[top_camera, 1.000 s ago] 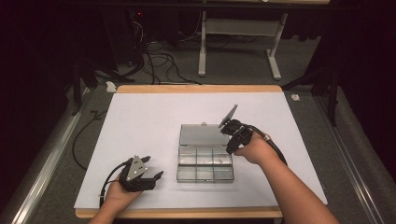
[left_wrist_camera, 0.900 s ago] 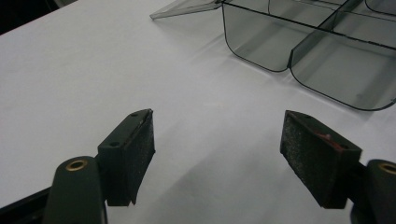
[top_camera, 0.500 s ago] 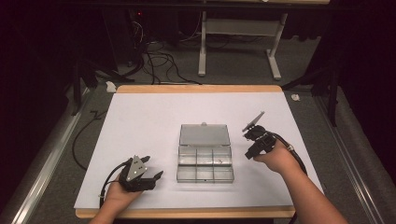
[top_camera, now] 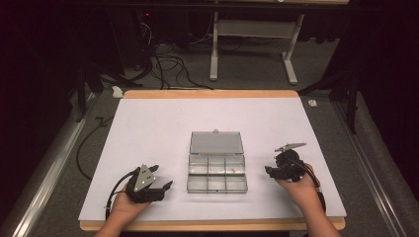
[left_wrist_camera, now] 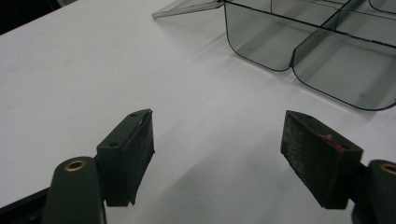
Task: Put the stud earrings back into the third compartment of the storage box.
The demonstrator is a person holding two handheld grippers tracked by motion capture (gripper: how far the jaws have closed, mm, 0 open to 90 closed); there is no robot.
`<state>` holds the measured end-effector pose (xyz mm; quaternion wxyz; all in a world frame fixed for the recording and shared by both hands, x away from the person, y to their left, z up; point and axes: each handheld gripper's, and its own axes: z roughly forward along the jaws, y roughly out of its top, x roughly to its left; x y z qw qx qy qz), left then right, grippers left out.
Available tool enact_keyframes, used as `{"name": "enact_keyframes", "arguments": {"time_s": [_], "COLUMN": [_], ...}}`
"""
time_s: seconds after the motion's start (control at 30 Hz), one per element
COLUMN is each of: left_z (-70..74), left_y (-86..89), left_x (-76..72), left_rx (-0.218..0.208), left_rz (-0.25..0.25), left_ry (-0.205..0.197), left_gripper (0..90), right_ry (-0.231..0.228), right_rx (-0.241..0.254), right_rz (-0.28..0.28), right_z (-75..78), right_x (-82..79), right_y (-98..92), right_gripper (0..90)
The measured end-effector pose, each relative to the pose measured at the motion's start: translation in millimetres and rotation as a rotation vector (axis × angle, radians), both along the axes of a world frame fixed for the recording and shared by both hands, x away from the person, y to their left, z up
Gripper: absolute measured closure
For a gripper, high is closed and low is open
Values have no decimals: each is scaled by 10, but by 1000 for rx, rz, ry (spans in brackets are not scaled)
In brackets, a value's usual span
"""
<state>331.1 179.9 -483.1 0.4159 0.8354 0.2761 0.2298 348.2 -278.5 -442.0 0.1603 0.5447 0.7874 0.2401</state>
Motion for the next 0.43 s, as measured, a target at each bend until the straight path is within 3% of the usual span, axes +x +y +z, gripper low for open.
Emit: {"name": "enact_keyframes", "arguments": {"time_s": [0.13,0.17,0.27,0.3,0.37,0.43], "left_z": [-1,-1,-2,-2,-2,-3], "left_y": [-1,-3,-7,-7,-9,-11], "left_x": [-2,-1,2,4,7,6], "left_rx": [1,3,5,7,8,8], "left_rz": [1,1,-3,-1,3,2], "left_ry": [-2,-1,2,3,5,6], "left_gripper": [262,262,262,262,262,262], "right_ry": [-163,-183,-144,-198,-203,-198], "right_rx": [22,35,60,47,82,88], "right_rz": [-40,-41,-41,-63,-88,-109], "right_z": [-175,-220,-198,-165,-176,-194], "right_x": [-177,-226,-223,-258,-251,-239], "right_y": [-38,-54,-92,-134,-200,-231], "right_gripper": [474,484,419,432,419,412]}}
